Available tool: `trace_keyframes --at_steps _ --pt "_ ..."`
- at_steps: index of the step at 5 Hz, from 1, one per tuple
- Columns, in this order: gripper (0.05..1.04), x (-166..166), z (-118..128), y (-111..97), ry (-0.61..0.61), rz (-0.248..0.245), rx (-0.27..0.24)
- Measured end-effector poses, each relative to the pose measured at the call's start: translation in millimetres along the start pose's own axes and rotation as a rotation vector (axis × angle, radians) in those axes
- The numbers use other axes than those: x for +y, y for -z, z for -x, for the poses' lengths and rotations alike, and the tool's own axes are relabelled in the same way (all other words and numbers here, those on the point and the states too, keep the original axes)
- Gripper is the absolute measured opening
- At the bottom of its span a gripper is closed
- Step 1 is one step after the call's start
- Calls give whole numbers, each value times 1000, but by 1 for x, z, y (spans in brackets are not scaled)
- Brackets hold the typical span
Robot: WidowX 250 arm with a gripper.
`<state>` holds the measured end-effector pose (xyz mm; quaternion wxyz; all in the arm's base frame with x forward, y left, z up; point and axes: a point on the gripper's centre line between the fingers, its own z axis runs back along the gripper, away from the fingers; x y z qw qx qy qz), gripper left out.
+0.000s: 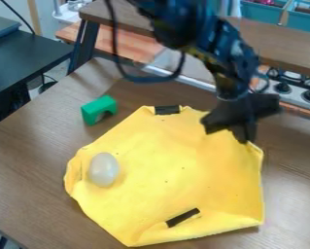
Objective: Folded the cloth from top right to bottom left covering the egg on the bottom left of the cloth
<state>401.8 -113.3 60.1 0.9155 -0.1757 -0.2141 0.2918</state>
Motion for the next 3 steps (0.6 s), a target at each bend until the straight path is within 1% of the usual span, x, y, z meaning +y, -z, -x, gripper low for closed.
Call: trace_keyframes --at_steps 1,2,3 --pt "51 34 -1 -12 -4 -5 26" --pt "51 61 1 -24 13 -15 38" --pt "51 91 -4 -42 2 -15 29"
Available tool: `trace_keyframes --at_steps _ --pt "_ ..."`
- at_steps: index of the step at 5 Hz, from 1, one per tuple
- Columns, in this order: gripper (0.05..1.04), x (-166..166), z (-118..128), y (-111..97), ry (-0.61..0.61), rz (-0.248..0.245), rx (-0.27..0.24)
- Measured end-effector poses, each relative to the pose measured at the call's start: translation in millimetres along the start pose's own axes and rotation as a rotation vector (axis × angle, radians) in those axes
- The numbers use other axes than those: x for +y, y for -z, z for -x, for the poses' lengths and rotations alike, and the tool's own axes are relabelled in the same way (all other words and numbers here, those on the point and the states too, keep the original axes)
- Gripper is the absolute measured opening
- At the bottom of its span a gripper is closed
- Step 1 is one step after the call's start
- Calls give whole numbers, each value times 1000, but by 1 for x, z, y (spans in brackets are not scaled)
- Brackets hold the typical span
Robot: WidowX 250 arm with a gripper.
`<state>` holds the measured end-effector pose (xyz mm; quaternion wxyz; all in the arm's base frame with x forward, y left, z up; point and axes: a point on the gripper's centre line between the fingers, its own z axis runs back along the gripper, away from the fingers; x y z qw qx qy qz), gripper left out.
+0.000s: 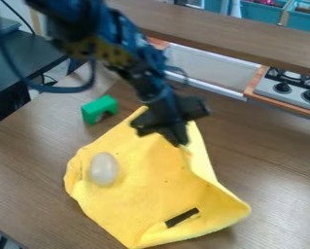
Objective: Folded the cloth from top right to bottom left covering the egg on the bottom left of the cloth
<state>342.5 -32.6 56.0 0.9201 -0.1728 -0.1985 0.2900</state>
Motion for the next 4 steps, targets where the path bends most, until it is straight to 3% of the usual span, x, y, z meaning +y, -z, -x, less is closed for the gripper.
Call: trace_keyframes --at_steps 1,4 --pt "51 24 -3 -15 1 10 16" --pt "51 100 -15 -37 11 -35 65"
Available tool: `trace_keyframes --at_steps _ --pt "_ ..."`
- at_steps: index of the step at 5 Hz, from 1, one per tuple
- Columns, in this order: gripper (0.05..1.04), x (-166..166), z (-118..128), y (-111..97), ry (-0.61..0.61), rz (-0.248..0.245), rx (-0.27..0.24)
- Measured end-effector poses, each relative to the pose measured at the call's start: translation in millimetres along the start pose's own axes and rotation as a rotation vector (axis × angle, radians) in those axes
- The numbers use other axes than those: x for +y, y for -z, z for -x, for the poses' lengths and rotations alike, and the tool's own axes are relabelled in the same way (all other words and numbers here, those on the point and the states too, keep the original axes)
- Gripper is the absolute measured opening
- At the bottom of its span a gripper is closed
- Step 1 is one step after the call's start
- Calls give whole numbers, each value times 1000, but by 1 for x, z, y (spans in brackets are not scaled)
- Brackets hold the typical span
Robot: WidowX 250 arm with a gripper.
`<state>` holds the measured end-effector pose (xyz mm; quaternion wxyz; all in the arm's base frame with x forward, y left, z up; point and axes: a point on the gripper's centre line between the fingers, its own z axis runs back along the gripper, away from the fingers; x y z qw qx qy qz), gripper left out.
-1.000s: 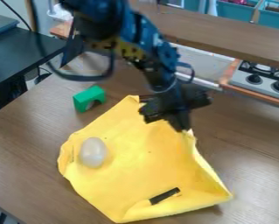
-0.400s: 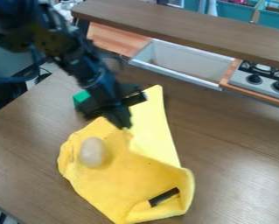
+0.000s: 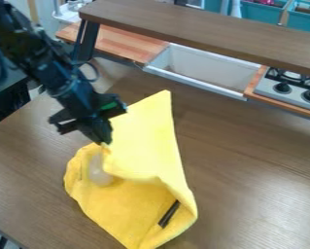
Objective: Folded the cloth from top right to bottom left covering the egg on the bottom left of the cloth
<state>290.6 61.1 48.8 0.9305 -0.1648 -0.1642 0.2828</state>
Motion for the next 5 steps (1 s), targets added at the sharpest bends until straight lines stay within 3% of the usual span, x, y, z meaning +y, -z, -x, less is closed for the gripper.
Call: trace_keyframes --at_steps 2,4,5 --pt "51 21 1 -11 -12 -3 9" --pt "69 43 3 -6 -19 -114 -9" --pt "219 55 6 3 -19 -199 -21"
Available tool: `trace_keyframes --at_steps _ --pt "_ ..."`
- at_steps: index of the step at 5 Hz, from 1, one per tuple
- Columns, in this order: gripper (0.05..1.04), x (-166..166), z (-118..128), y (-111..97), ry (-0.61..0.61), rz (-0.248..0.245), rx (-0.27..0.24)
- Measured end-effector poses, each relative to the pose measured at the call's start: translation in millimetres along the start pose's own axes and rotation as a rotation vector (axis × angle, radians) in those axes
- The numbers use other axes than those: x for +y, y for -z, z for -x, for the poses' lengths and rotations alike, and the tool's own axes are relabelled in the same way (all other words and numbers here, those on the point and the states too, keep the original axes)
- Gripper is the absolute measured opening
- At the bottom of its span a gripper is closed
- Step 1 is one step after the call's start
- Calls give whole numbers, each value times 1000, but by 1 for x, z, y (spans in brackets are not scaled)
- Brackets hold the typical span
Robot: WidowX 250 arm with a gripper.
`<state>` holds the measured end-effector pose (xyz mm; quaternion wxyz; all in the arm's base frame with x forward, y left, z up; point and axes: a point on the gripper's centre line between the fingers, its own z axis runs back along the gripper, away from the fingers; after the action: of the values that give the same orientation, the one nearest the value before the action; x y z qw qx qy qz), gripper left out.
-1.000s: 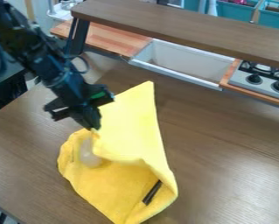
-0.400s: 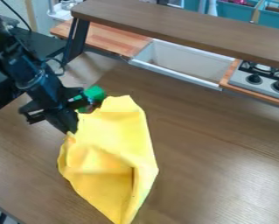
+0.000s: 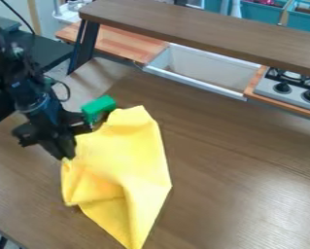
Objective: Folded the cloth from top right to bottom left covering the egg on the bottom left of the cloth
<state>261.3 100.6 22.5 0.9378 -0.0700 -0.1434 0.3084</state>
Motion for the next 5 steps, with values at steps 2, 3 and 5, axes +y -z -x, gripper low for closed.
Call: trace_keyframes --at_steps 2,3,5 --pt "790 10 10 18 -54 -162 38" --pt "1000 1 8 18 -46 -165 37" --pt "1001 -39 -4 -22 -88 -156 6"
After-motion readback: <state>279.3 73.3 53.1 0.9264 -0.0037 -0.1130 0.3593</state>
